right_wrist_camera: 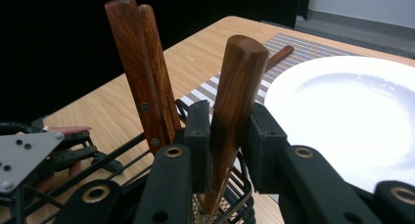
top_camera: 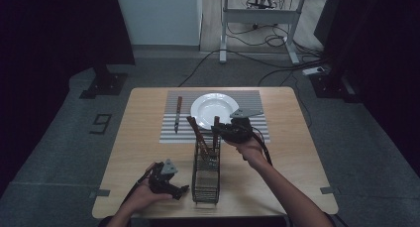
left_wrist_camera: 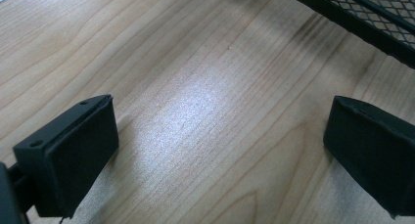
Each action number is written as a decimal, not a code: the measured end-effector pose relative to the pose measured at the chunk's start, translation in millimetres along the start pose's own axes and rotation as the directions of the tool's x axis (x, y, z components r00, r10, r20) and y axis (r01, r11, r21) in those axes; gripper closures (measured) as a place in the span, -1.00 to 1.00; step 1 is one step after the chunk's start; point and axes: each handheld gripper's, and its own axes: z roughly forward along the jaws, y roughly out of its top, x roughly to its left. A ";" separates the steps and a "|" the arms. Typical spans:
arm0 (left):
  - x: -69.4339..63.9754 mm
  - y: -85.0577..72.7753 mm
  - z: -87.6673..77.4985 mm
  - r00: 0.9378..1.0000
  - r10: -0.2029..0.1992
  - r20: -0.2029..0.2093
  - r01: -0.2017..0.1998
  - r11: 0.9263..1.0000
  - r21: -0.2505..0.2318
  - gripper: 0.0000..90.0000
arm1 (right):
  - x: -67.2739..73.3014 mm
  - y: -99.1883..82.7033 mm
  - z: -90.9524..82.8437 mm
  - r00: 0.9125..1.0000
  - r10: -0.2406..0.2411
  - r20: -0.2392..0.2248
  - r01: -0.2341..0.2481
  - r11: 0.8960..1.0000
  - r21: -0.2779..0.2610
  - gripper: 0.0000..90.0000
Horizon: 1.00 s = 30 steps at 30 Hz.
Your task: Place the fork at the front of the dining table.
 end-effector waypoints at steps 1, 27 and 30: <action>0.0 0.0 0.0 1.000 0.000 0.000 0.000 1.000 0.000 -1.00 | 0.0 -1.4 -0.4 1.000 0.017 0.002 -0.017 1.000 -0.013 0.67; 0.0 -0.1 -0.1 1.000 0.002 0.001 -0.002 1.000 0.001 -1.00 | 5.2 28.5 -54.6 0.999 0.021 -0.025 -0.027 0.969 -0.244 0.79; 0.0 -0.1 -0.1 1.000 0.002 -0.001 -0.002 1.000 0.000 -1.00 | 7.4 36.0 -66.8 0.999 0.018 -0.029 -0.025 0.958 -0.287 0.79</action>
